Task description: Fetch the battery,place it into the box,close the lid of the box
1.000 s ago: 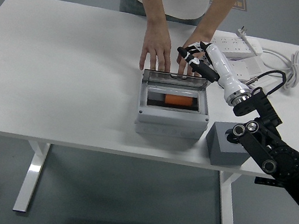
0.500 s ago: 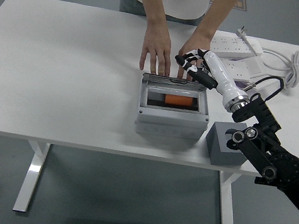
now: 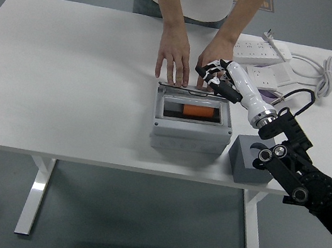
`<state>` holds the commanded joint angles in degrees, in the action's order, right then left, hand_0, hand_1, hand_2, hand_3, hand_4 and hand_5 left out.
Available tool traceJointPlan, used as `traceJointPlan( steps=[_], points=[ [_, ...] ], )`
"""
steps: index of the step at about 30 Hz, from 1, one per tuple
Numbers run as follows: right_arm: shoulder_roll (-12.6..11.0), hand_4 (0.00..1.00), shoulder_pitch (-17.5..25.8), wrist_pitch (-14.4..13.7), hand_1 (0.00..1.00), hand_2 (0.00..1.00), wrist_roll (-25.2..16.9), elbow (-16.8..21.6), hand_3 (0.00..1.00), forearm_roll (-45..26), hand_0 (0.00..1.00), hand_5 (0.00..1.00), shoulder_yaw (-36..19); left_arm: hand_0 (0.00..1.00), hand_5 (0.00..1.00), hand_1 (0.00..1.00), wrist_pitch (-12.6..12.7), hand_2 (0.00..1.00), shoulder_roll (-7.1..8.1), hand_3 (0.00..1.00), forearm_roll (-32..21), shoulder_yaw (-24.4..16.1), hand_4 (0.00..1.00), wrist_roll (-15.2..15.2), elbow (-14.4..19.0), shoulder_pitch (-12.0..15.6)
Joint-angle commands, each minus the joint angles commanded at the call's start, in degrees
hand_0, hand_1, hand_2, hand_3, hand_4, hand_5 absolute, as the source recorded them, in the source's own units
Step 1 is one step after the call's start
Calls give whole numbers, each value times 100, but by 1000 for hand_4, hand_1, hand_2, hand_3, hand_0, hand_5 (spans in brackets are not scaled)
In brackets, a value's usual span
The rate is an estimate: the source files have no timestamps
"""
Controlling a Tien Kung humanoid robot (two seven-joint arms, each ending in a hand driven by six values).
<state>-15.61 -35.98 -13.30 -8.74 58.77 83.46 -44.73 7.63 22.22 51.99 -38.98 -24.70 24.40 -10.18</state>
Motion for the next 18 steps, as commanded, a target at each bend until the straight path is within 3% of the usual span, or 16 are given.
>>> traceJointPlan(
  steps=[18],
  points=[
    [-67,939,51,12,283,582,23,53,629,-80,106,998,94,632,2,698,4,573,11,541,-10,3,500,6,0,5]
  ],
)
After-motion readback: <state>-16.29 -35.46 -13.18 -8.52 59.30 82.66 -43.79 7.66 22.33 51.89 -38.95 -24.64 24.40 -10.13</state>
